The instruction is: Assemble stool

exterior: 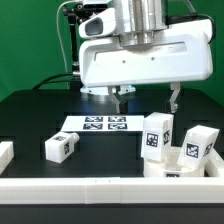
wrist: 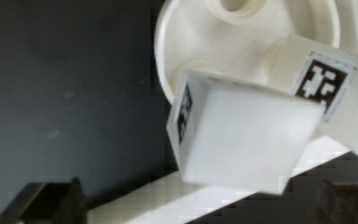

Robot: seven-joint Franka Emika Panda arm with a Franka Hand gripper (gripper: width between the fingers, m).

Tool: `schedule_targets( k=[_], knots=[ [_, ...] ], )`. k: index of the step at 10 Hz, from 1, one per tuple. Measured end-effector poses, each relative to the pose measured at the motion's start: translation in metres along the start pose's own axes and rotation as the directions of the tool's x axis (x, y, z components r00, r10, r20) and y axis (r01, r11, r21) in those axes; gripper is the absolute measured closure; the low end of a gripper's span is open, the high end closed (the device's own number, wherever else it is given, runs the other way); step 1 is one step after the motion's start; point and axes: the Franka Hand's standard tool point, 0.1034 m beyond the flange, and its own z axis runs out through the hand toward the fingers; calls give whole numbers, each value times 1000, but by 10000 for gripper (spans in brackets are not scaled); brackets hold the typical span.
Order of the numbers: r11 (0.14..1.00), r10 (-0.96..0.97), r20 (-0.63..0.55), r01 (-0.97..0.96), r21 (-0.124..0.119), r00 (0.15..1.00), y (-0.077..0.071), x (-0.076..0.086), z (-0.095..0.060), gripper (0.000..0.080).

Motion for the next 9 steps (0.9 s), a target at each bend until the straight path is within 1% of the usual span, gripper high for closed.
schedule_targets(
  k=[1, 2, 4, 5, 6, 7, 9],
  knots=[
    [1000, -7, 44, 7, -2, 999, 1, 5, 1, 150],
    [1000, -5, 40, 5, -1, 999, 1, 8, 0, 150],
    [1000, -6, 38, 6, -2, 999, 1, 7, 1, 150],
    [999, 36, 41, -36, -8, 998, -1, 4, 6, 150],
    [997, 73, 48, -72, -19, 996, -4, 0, 14, 150],
    [995, 99, 42, -98, -35, 994, -7, -3, 19, 150],
    [992, 120, 42, -118, -37, 992, -9, -4, 20, 150]
  ],
)
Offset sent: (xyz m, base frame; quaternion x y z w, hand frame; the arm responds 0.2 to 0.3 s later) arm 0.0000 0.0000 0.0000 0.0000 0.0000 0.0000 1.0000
